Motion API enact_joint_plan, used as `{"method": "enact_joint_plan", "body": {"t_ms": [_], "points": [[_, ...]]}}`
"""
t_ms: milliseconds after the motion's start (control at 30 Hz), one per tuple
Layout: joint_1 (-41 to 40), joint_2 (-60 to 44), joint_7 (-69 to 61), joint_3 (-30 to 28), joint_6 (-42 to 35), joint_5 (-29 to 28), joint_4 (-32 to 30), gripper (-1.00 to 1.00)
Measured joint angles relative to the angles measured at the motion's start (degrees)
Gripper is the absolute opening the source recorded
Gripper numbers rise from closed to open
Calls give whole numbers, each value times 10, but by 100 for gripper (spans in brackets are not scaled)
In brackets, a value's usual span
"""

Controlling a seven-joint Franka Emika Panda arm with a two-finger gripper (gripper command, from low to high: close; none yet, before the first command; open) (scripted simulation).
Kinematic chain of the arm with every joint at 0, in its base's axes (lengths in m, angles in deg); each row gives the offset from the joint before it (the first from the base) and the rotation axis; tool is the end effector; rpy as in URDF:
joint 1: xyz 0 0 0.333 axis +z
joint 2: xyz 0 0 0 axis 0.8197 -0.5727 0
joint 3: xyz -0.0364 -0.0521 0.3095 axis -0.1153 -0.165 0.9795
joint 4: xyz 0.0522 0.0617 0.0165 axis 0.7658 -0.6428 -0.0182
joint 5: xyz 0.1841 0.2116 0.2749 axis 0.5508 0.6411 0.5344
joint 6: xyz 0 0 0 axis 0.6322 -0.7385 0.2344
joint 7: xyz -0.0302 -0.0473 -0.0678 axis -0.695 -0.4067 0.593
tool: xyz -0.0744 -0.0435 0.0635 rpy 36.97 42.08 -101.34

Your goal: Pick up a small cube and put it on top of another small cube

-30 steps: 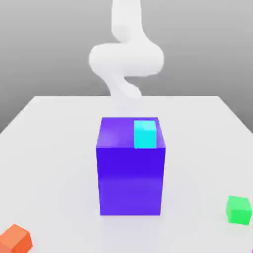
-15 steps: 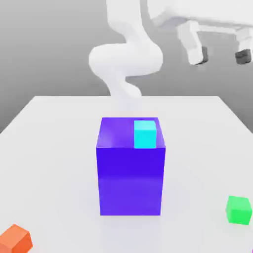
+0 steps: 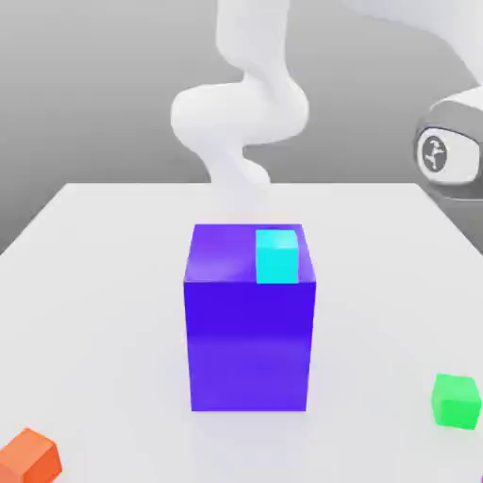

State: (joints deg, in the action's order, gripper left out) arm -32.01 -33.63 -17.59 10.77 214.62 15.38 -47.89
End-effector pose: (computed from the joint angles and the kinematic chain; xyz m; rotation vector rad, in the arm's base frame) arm 0.5313 0.2888 0.2596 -2.9958 -0.8176 -0.1167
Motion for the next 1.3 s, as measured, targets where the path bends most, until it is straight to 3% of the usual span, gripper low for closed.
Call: {"method": "enact_joint_plan", "body": {"t_ms": [233,267,467,633,833,1000,1167,1200,1300], "points": [[31,-145,-25,-3,64,-44,34,0],[32,-156,-25,-4,72,-45,36,-100],[32,-161,-24,-5,74,-46,38,-100],[26,-83,-34,5,20,-36,15,-100],[34,28,-78,25,26,-52,-102,-100],[31,118,-149,54,40,-24,-206,-100],[42,57,-143,43,117,-48,-224,-100],[45,45,-139,39,128,-53,-223,100],[45,45,-139,39,128,-53,-223,100]]}}
